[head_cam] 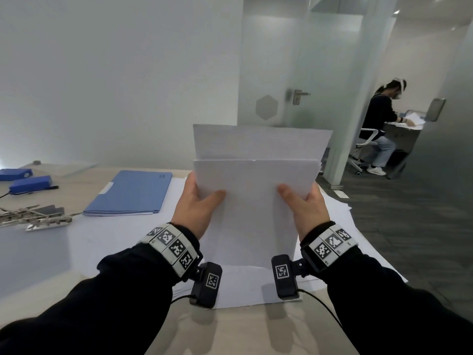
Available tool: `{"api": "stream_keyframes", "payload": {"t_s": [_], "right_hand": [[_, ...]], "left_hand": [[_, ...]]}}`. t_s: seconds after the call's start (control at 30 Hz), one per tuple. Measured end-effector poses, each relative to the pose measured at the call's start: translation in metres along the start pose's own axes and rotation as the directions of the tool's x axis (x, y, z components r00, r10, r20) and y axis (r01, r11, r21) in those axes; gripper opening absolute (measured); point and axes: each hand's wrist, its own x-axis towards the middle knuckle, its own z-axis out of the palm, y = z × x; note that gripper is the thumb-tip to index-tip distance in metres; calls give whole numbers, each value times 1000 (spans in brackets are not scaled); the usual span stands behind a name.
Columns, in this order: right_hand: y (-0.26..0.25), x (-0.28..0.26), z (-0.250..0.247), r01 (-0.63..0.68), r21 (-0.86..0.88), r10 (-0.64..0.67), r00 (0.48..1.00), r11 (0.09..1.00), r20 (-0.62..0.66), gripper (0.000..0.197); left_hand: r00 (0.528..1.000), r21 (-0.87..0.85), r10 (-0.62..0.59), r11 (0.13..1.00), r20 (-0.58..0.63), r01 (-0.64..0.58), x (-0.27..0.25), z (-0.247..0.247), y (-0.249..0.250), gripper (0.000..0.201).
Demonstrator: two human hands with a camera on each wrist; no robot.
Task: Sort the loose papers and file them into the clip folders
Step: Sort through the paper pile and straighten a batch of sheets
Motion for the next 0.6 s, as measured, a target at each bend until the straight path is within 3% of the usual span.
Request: {"api": "stream_keyframes", "payload": {"t_s": [0.17, 0.3, 0.4, 0.6], "right_hand": [[16, -12, -5, -43, -45, 41, 998, 998, -46, 30], [13, -8, -2, -140, -57, 137, 989, 988, -54, 17], [4, 2, -1, -135, -48, 134, 991, 990, -29, 20], [25, -15, -13, -160, -66, 160, 987, 985, -10, 19]], "left_hand": [[999, 85, -38, 996, -5, 38, -12, -6, -19, 41], [996, 149, -60, 986, -61, 69, -7, -1, -15, 14], [995, 101, -45, 993, -88, 54, 1, -1, -5, 8], [990, 28, -132, 991, -55, 133, -21, -8, -28, 30]]}}
